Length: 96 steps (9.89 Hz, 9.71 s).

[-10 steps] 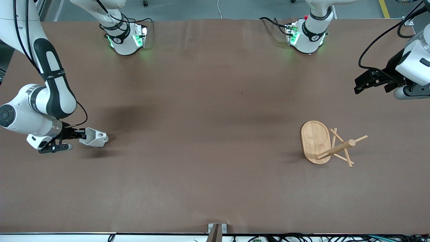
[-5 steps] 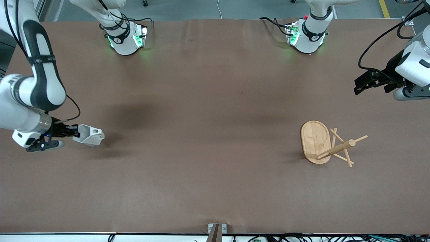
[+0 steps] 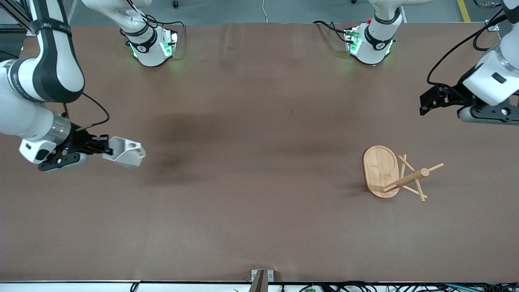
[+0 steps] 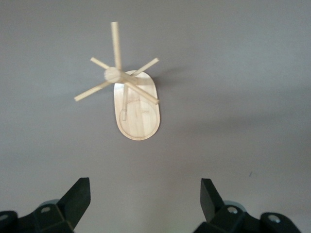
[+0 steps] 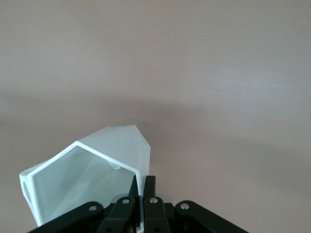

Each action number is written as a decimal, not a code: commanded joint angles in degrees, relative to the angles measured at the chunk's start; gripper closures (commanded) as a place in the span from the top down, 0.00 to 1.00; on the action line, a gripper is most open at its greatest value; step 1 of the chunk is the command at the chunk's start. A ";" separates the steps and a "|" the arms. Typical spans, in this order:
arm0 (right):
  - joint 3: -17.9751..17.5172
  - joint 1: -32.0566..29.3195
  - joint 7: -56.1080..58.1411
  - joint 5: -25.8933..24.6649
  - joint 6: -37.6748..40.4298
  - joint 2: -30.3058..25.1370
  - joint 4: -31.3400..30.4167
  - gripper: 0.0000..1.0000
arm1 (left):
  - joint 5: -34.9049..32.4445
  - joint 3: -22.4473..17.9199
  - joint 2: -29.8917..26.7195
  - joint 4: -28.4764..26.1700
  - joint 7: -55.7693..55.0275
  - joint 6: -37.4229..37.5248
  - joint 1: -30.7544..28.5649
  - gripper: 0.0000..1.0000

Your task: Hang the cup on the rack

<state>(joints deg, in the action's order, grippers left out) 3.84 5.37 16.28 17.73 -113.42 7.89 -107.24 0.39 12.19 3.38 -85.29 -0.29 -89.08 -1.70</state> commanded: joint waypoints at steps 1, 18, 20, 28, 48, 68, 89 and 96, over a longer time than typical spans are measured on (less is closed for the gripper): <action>0.29 2.70 -0.81 9.47 3.10 -0.77 1.32 0.00 | 0.40 5.19 0.93 0.30 5.19 0.23 -0.41 1.00; 0.11 23.90 -0.28 59.17 4.78 4.77 7.48 0.00 | 13.23 29.20 -1.97 -8.83 38.17 -22.61 -0.41 1.00; 0.11 24.86 -0.54 59.44 4.87 5.21 8.62 0.00 | 13.23 29.82 -1.97 -10.07 38.17 -22.80 -0.41 1.00; 0.02 27.05 -0.63 61.11 4.96 5.12 8.80 0.01 | 13.23 30.35 0.14 -11.83 40.02 -29.47 0.81 1.00; 3.63 7.22 -3.80 10.54 11.35 -1.64 11.24 1.00 | 11.74 29.91 2.60 -21.65 21.56 -27.02 -20.70 0.11; 2.22 -0.01 -16.81 -17.03 26.14 -7.97 20.67 1.00 | 7.45 29.82 8.31 -26.60 21.29 -29.04 -32.32 0.11; 2.22 -1.15 -16.36 -16.94 24.82 -7.80 20.23 1.00 | 0.93 27.81 16.49 -19.91 27.00 -27.72 -33.55 0.17; 2.22 -1.24 -16.37 -16.94 24.82 -7.80 20.23 1.00 | 0.84 27.45 16.93 -18.51 28.15 -27.46 -33.37 1.00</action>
<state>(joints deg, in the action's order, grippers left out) 6.62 4.89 -0.21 1.11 -88.77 0.15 -87.36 2.92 39.46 18.57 -104.39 27.34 -117.33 -35.09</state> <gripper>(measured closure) 0.000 0.004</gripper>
